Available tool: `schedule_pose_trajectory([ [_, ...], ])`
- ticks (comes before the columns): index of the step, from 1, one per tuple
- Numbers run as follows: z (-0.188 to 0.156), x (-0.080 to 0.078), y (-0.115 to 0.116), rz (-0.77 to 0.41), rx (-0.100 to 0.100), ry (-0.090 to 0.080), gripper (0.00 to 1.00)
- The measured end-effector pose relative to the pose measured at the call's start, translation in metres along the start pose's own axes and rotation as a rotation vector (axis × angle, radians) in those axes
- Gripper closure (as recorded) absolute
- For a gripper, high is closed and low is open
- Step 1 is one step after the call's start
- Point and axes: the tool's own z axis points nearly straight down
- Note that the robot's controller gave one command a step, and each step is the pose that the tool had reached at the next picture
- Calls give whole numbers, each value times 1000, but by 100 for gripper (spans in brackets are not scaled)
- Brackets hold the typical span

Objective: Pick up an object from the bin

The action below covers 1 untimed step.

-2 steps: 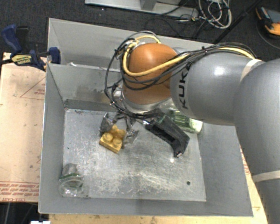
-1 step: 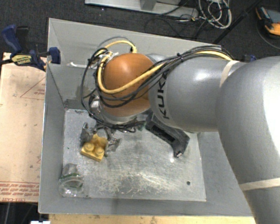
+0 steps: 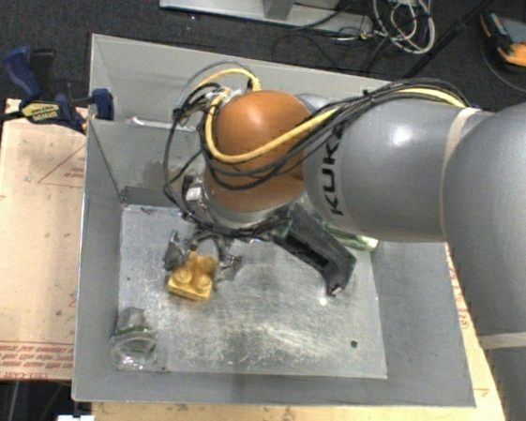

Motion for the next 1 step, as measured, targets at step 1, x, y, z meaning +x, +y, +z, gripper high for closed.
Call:
schedule_pose_trajectory([
  [1,-7,32,-25,26,9,5,100],
])
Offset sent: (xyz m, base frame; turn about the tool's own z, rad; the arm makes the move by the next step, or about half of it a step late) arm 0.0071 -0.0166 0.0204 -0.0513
